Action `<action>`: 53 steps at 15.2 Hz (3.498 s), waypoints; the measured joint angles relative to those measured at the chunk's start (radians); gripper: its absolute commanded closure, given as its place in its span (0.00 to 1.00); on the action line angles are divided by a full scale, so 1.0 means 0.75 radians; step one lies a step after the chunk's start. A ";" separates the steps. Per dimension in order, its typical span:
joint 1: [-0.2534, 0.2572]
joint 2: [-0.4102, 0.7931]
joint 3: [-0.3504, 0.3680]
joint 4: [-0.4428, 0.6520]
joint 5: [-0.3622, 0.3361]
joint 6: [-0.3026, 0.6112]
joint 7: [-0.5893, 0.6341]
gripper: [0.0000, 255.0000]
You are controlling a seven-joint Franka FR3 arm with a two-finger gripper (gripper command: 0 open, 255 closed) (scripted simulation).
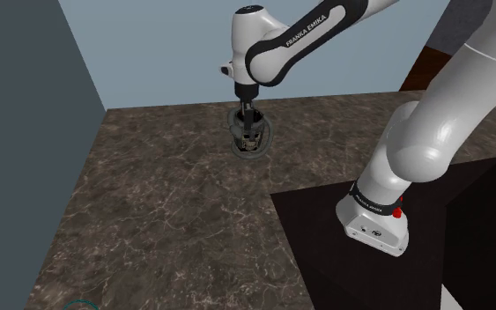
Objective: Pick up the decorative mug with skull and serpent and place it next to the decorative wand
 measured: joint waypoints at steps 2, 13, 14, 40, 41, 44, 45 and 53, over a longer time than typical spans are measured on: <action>-0.001 0.022 0.000 -0.014 -0.005 0.036 0.005 0.00; -0.003 0.033 -0.002 -0.018 -0.007 0.051 0.004 1.00; -0.004 0.032 -0.003 -0.018 -0.007 0.051 0.004 1.00; 0.008 -0.161 0.003 0.167 0.030 -0.329 -0.043 1.00; 0.008 -0.165 0.003 0.182 0.032 -0.348 -0.045 1.00; 0.009 -0.184 0.003 0.219 0.034 -0.403 -0.052 1.00; 0.009 -0.193 0.004 0.230 0.036 -0.424 -0.054 1.00; 0.011 -0.218 0.006 0.354 0.043 -0.572 -0.068 1.00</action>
